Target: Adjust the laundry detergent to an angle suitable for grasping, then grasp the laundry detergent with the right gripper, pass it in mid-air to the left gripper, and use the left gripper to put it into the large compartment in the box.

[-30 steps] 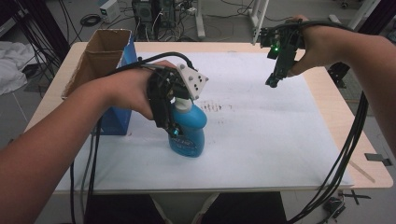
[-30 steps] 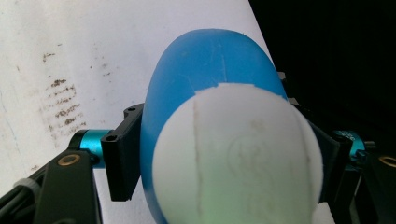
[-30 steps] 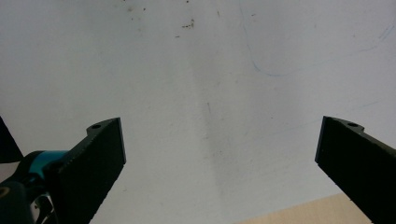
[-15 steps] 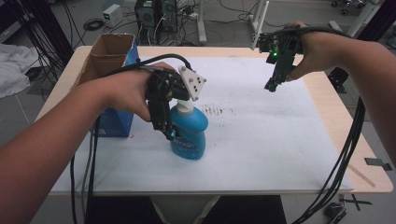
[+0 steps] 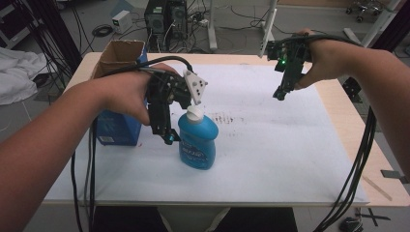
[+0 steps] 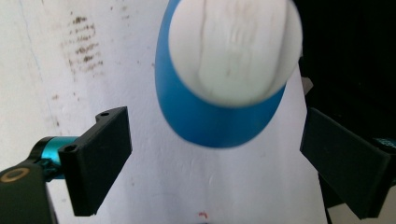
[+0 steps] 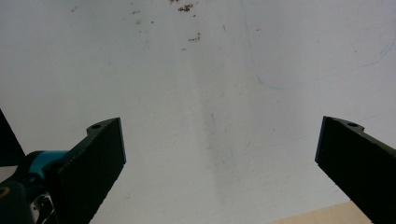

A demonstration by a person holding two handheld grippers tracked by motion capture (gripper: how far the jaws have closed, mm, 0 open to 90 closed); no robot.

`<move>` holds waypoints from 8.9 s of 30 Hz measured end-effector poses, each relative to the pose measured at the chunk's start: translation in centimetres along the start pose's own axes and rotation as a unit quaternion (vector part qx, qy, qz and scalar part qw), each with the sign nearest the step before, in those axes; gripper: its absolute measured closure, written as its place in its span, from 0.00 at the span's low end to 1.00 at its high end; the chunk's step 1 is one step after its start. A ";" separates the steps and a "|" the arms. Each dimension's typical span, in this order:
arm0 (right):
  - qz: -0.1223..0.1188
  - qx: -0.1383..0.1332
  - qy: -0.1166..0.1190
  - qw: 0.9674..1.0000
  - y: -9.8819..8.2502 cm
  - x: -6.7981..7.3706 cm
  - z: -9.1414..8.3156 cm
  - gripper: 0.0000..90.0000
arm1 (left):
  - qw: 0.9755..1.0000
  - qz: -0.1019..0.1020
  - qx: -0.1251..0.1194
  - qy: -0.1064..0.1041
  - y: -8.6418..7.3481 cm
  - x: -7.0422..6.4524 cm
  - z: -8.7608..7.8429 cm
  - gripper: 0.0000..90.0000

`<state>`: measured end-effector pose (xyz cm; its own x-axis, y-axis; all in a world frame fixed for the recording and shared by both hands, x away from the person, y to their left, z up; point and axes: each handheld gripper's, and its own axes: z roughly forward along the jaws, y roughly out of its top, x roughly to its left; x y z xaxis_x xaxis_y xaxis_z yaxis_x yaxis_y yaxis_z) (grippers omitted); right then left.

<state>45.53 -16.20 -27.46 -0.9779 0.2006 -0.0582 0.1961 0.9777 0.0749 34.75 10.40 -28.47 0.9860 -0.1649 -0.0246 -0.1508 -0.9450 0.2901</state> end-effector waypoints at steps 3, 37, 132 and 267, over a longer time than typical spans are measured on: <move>0.001 -0.001 0.002 1.000 0.2 0.0 0.1 0.01 | 1.000 -0.008 0.013 0.001 -0.2 0.2 -0.4 0.07; -0.048 -0.010 0.014 0.999 4.7 -0.1 0.4 0.01 | 0.992 -0.096 0.083 -0.001 -2.5 1.8 -4.1 0.02; -0.049 -0.083 0.012 0.995 2.4 5.1 -1.2 0.01 | 0.983 -0.139 0.117 0.012 -3.4 1.4 -4.0 0.02; 0.048 -0.510 0.062 0.857 4.5 16.5 14.9 0.38 | 0.986 -0.128 0.110 0.011 -3.9 0.9 -3.4 0.02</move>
<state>31.35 -7.54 -42.95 -0.9732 0.2077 0.0983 0.1733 0.3826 0.9075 36.42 14.89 -26.35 0.9947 0.0915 -0.0478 0.0943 -0.9936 0.0617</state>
